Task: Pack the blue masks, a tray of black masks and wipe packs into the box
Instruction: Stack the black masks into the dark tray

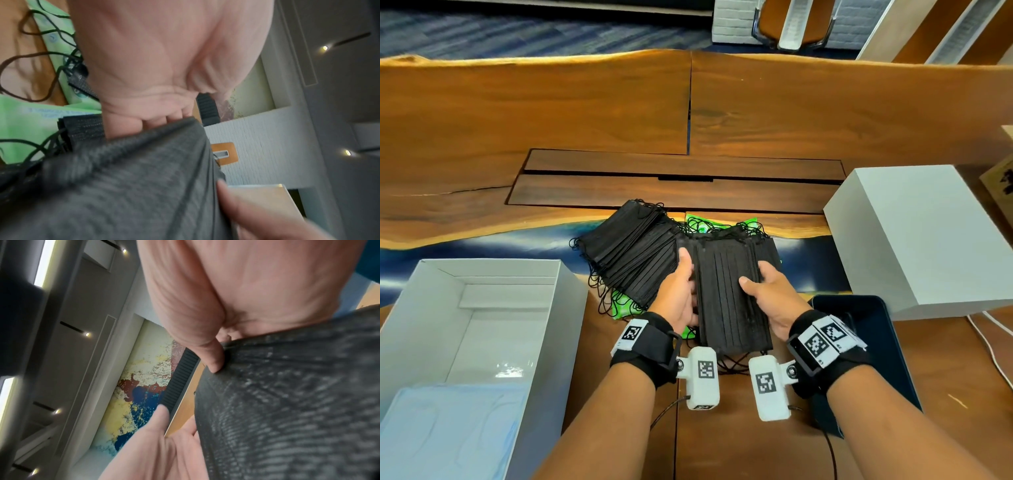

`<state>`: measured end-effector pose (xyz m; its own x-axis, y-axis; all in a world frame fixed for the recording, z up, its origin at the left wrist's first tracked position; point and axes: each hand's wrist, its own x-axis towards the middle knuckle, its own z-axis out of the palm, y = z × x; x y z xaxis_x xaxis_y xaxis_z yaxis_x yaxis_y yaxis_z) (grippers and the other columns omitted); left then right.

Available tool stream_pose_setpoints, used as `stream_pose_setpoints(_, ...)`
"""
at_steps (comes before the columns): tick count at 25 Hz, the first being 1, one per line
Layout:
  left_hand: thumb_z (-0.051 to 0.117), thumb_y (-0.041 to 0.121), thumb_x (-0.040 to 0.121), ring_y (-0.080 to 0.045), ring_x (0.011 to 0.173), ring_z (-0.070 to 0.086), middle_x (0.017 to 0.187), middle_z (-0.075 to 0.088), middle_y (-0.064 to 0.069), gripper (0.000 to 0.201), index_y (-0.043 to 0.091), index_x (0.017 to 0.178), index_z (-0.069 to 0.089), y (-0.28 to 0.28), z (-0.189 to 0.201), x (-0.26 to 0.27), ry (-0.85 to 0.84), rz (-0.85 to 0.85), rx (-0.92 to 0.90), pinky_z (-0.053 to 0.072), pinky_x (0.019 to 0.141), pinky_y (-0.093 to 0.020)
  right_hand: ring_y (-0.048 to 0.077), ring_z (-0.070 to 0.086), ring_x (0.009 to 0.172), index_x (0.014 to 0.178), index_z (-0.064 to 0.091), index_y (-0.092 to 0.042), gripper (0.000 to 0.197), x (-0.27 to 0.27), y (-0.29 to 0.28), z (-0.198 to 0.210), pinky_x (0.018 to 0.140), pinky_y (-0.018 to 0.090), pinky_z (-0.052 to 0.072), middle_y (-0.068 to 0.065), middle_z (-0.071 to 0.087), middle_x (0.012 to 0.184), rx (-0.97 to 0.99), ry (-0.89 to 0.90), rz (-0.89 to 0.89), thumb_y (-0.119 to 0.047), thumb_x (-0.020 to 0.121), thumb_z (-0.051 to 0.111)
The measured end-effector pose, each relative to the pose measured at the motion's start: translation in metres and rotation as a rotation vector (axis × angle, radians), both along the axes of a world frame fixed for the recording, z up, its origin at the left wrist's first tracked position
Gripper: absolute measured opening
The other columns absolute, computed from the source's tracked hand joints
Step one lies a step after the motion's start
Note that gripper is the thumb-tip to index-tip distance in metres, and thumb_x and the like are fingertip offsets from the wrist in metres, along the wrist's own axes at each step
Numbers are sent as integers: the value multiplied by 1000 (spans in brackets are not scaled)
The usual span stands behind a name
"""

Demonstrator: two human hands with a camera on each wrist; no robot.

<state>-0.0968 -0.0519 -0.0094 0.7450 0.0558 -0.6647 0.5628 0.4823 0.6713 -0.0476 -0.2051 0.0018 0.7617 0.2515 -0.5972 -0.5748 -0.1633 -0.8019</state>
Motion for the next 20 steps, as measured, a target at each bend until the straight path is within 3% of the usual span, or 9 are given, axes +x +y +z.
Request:
stream_pose_setpoints(3,48,62,92,-24,115,63,131,62,-8,71,12,143,44,-3,-9,4,-32,35,62,51,97,-50,26,66,105,141,32,-27,60,-1,3,0,86,48,57,11,63,122,18,-19,-41,-12,93,62)
stream_pose_setpoints(5,60,56,88,-26,121,58,143,51,-8,84,15,152,25,-10,-15,5,-14,57,143,50,99,-50,25,68,101,135,41,-15,50,-4,8,2,84,46,58,11,67,117,22,4,-55,-14,91,65)
stream_pose_setpoints(6,62,59,83,-25,122,56,146,48,-6,89,17,152,25,-14,-16,6,-16,34,176,49,101,-50,25,69,99,129,49,-9,42,-5,10,2,83,44,58,11,69,113,17,14,-49,-14,91,65)
stream_pose_setpoints(8,64,66,71,-24,122,57,144,50,-3,94,17,147,36,-17,-20,7,-34,-28,261,49,100,-49,25,69,95,119,59,-10,26,-9,10,7,77,40,58,12,70,107,5,12,-26,-11,93,62)
stream_pose_setpoints(11,68,55,78,-24,109,65,129,63,-7,74,12,135,51,-13,-28,9,-41,7,267,56,90,-46,24,70,90,108,62,-9,15,-8,-2,10,69,37,59,13,71,103,2,13,-30,-8,93,61)
stream_pose_setpoints(13,63,33,93,-26,104,68,117,69,-10,42,7,126,57,-23,-22,5,-78,24,242,57,87,-45,26,70,93,107,63,-9,18,-11,-10,11,75,41,59,14,72,105,-14,-19,-41,-7,89,66)
stream_pose_setpoints(15,59,20,97,-31,105,67,112,71,-13,24,6,117,62,-34,-16,4,-120,151,191,56,90,-50,26,70,93,107,64,-9,24,-15,-17,12,78,39,59,13,72,104,-9,-48,-32,-5,85,71)
stream_pose_setpoints(18,56,11,98,-32,109,65,118,68,-15,23,8,120,62,-40,-10,9,-131,485,-55,51,95,-53,25,71,85,106,64,-6,25,-21,-31,16,70,37,61,14,73,101,150,17,-91,-2,82,73)
stream_pose_setpoints(20,54,7,99,-33,112,64,122,66,-16,29,8,127,57,-44,-8,10,-142,545,-204,50,95,-54,31,71,95,111,65,-6,33,-24,-37,12,80,46,59,17,72,107,262,65,-210,-4,80,74)
